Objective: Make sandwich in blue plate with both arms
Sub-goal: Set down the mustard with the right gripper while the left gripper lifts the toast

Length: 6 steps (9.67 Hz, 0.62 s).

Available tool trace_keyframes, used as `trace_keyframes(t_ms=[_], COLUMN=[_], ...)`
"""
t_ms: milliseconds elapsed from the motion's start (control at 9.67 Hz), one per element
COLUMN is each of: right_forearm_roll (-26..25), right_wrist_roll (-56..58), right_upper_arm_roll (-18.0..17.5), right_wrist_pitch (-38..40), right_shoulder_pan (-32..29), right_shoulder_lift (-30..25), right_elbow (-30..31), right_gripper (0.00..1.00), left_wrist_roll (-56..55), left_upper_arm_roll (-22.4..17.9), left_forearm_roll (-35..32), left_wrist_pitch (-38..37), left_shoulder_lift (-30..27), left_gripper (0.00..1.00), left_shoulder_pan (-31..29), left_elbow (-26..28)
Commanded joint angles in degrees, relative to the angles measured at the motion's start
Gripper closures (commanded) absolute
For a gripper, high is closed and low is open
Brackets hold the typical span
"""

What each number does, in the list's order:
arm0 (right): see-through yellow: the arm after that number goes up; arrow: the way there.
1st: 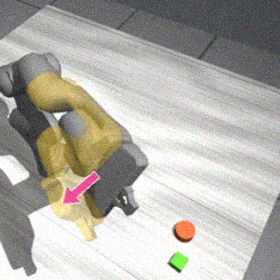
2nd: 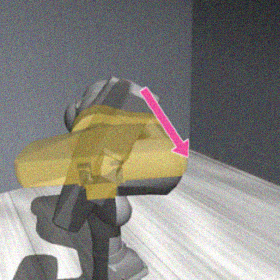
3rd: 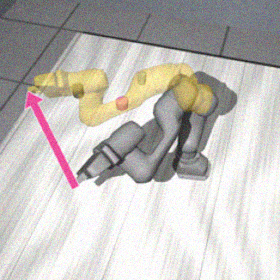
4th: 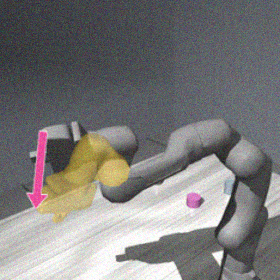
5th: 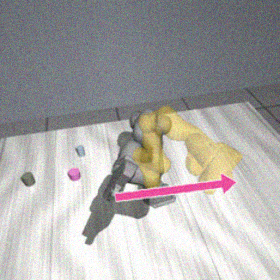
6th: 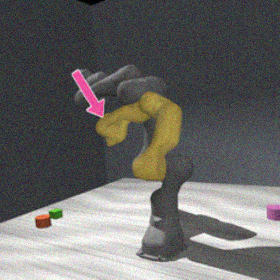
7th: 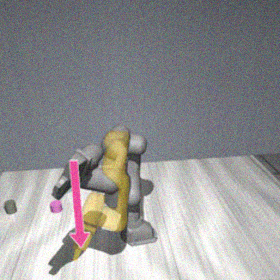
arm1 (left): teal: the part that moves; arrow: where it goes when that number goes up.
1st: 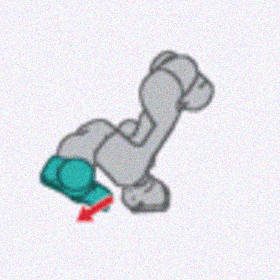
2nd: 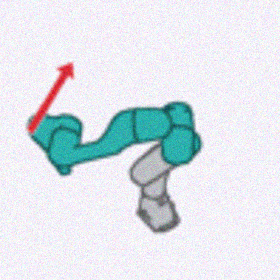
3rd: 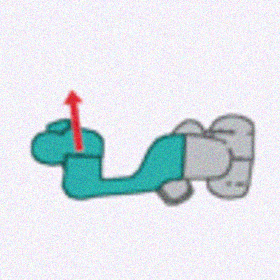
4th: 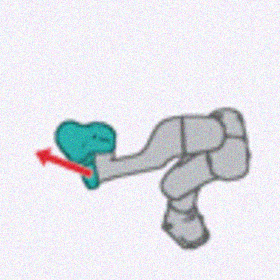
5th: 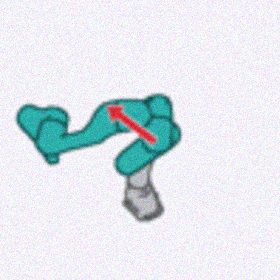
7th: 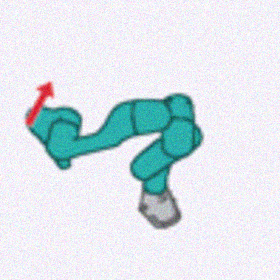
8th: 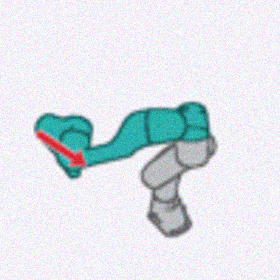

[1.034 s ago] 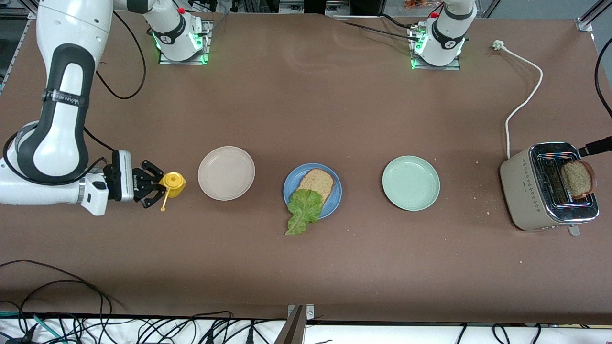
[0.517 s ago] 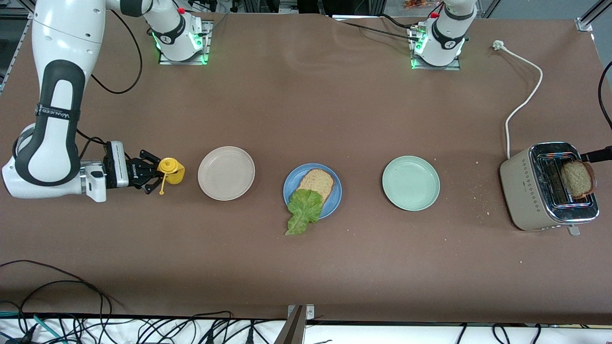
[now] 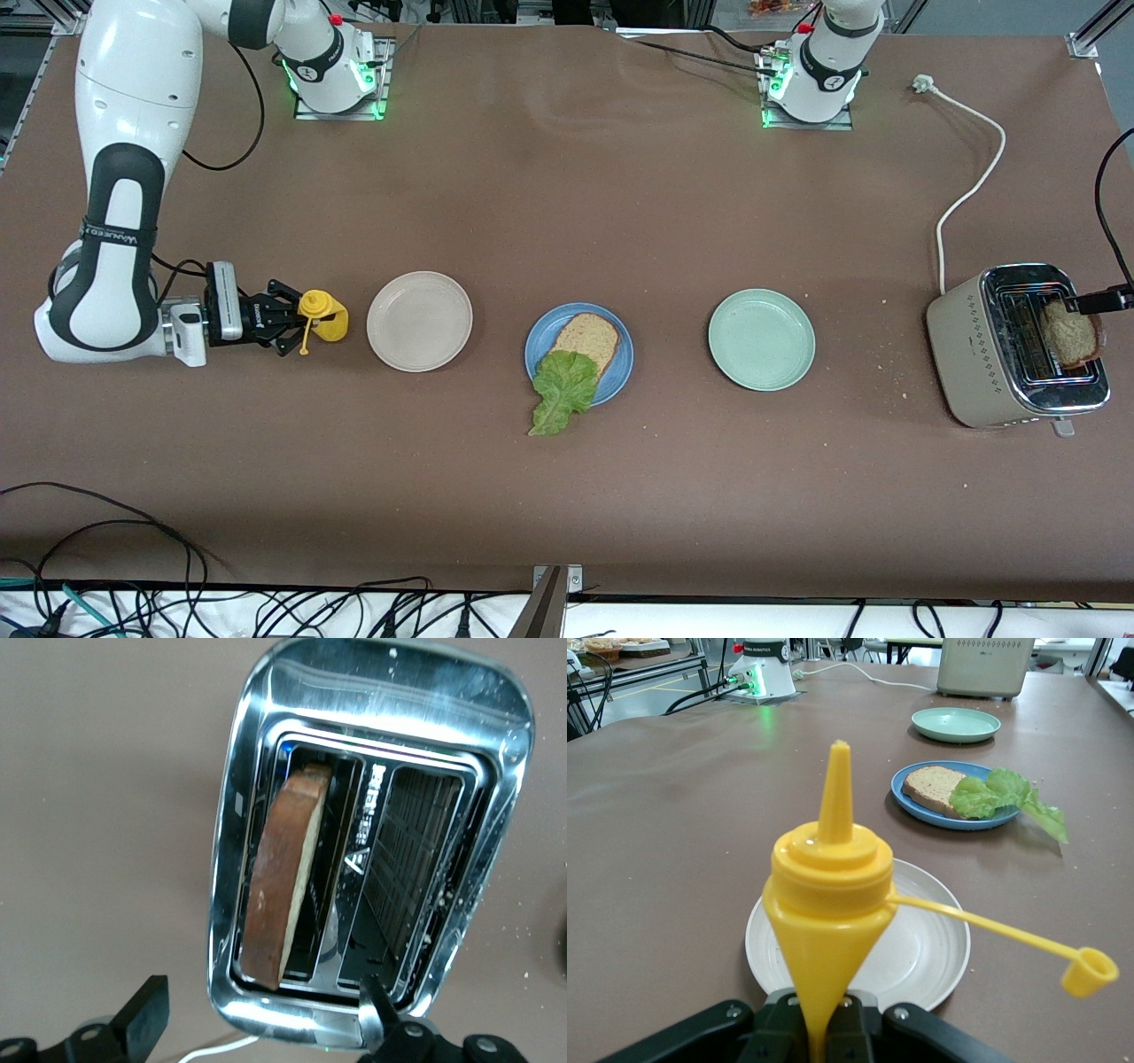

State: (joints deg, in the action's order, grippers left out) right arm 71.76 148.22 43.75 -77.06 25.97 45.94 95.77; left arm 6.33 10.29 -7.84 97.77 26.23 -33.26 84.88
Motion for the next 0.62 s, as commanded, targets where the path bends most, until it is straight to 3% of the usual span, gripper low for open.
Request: trace_keyframes(t_ms=[0, 207, 414, 517], right_forearm_roll=[2.3, 2.2, 2.1, 2.0], right_wrist_roll=[4.4, 4.9, 5.0, 5.0], right_upper_arm_roll=[-5.3, -10.9, -11.6, -11.6], right_wrist_pitch=[1.1, 1.2, 1.2, 1.1], right_shoulder_pan=[-5.6, -10.8, -11.5, -11.4], right_shoulder_lift=[1.9, 2.9, 3.0, 3.0], right_elbow=[0.3, 0.3, 0.2, 0.1], right_gripper=[1.00, 1.00, 1.00, 0.66], left_wrist_roll=[1.3, 1.3, 1.4, 1.4], left_upper_arm_roll=[0.7, 0.7, 0.7, 0.7], left_forearm_roll=[-1.6, -1.7, -1.7, -1.7], left_wrist_pitch=[1.0, 1.2, 1.2, 1.2], left_shoulder_lift=[2.1, 2.6, 2.6, 2.6], left_gripper=[0.07, 0.26, 0.60, 0.74], left_shoulder_pan=[-0.1, 0.0, 0.1, 0.1], left_elbow=[-1.9, -1.9, -1.8, -1.8])
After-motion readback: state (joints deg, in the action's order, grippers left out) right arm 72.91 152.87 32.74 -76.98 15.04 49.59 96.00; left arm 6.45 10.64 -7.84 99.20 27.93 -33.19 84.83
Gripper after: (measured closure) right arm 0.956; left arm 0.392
